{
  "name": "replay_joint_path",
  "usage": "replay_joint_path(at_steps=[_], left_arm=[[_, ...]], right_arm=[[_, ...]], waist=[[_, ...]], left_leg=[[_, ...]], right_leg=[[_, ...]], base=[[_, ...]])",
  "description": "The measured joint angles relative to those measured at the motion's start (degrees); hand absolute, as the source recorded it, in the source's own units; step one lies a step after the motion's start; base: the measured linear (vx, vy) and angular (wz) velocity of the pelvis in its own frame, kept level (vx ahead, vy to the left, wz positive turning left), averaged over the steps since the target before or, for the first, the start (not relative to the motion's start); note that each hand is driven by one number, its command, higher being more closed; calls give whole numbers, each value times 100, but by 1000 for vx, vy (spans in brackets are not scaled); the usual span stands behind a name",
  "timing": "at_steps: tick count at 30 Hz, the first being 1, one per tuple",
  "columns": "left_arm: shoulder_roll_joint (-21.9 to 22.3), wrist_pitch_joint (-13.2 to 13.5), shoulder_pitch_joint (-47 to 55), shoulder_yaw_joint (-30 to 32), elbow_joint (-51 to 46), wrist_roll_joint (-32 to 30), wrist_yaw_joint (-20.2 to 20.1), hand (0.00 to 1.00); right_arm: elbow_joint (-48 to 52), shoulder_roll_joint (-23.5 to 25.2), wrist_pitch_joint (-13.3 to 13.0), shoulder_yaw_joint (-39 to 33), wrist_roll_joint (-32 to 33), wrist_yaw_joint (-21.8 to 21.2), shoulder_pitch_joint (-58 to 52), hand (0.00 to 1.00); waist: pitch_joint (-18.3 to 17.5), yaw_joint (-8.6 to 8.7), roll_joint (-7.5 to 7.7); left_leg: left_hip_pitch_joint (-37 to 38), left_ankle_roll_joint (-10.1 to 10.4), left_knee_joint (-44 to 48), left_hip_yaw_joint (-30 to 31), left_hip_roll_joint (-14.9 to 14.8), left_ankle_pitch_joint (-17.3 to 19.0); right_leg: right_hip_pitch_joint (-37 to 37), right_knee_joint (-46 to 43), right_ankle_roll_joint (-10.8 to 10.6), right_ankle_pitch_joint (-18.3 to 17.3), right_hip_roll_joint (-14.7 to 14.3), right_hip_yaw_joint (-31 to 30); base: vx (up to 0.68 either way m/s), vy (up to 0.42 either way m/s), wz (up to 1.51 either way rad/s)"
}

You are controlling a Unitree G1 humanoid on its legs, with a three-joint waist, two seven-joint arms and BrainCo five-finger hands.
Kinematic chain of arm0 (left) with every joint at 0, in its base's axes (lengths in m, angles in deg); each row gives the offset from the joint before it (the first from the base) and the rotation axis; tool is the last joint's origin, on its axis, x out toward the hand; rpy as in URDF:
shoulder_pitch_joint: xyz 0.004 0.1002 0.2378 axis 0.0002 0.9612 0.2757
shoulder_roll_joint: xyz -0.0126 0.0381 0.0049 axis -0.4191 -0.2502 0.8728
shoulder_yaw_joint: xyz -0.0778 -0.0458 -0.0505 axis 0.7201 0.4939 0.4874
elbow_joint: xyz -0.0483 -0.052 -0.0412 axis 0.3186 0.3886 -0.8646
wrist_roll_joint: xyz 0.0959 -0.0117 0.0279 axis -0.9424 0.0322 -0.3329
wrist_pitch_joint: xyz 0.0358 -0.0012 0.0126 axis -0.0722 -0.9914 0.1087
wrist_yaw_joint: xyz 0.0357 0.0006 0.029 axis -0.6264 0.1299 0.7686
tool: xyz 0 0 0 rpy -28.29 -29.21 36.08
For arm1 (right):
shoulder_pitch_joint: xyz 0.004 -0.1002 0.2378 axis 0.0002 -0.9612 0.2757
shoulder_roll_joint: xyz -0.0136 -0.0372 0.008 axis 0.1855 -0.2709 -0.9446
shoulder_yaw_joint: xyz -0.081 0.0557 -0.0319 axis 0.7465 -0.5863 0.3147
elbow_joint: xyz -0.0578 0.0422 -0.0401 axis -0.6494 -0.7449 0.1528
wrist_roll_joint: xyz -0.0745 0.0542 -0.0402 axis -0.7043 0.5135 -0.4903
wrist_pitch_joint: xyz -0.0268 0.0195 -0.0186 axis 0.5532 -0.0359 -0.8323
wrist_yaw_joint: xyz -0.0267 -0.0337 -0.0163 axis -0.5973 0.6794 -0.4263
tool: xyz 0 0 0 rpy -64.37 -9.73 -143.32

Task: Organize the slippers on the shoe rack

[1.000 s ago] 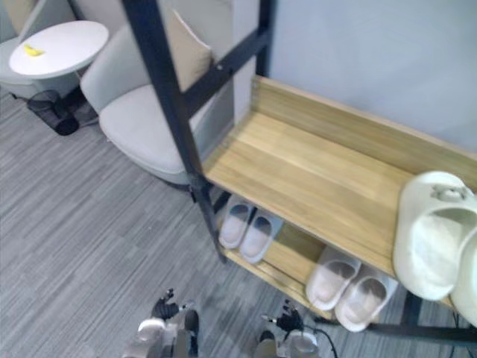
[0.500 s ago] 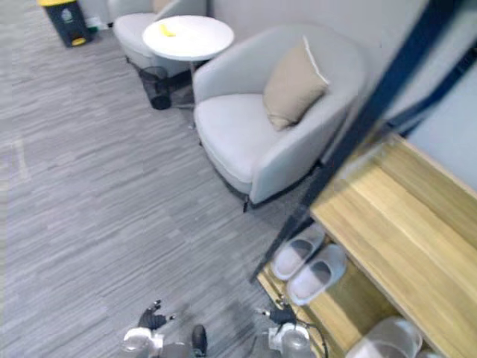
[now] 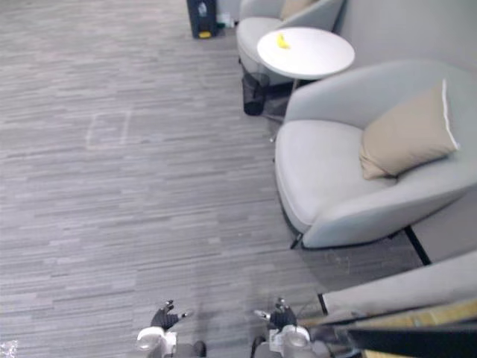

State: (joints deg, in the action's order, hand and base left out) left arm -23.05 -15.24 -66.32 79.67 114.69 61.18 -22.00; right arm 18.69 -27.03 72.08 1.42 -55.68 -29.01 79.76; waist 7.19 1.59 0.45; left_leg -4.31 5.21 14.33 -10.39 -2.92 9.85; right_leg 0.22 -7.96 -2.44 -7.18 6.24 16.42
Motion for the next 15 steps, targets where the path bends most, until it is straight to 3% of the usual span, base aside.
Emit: replay_joint_path(at_steps=[3,8,10,13,14,15], left_arm=[[-205,-24,12,-126,89,-8,2,0],[-247,-32,98,-189,185,-7,-2,0],[-227,-24,100,-284,191,-8,-16,0],[-171,-11,179,-366,227,-4,-116,0],[-195,-7,198,-389,227,-3,-120,0],[-219,-5,195,-380,227,-3,-119,0]], right_arm=[[-130,8,2,-4,-3,6,-75,0],[-173,-13,28,-4,-12,-4,-155,0],[-164,-51,28,-2,-16,-18,-147,0],[-89,-113,23,-13,-6,-14,-153,0],[-16,-89,18,2,-27,-15,-171,0],[36,-102,17,14,-34,-23,-180,0]], waist=[[-97,-10,160],[-132,-17,161],[-143,-3,112],[-109,79,64],[-92,127,65],[-102,170,87]], left_leg=[[55,-95,-266,-2,93,-59],[443,-304,-780,-26,199,-249],[439,-411,-921,7,223,-342],[603,-468,-981,168,295,-403],[765,-491,-1035,390,352,-388],[841,-585,-1097,613,355,-328]], right_leg=[[39,195,-98,121,21,47],[160,168,-152,255,74,-53],[-54,-262,-163,243,127,-39],[-668,-2058,-223,194,431,22],[-892,-2720,-132,93,522,-140],[-981,-2910,-113,-177,432,-387]], base=[[70,76,16],[31,75,1],[-43,71,14],[-46,110,55],[31,30,81],[32,-15,103]])
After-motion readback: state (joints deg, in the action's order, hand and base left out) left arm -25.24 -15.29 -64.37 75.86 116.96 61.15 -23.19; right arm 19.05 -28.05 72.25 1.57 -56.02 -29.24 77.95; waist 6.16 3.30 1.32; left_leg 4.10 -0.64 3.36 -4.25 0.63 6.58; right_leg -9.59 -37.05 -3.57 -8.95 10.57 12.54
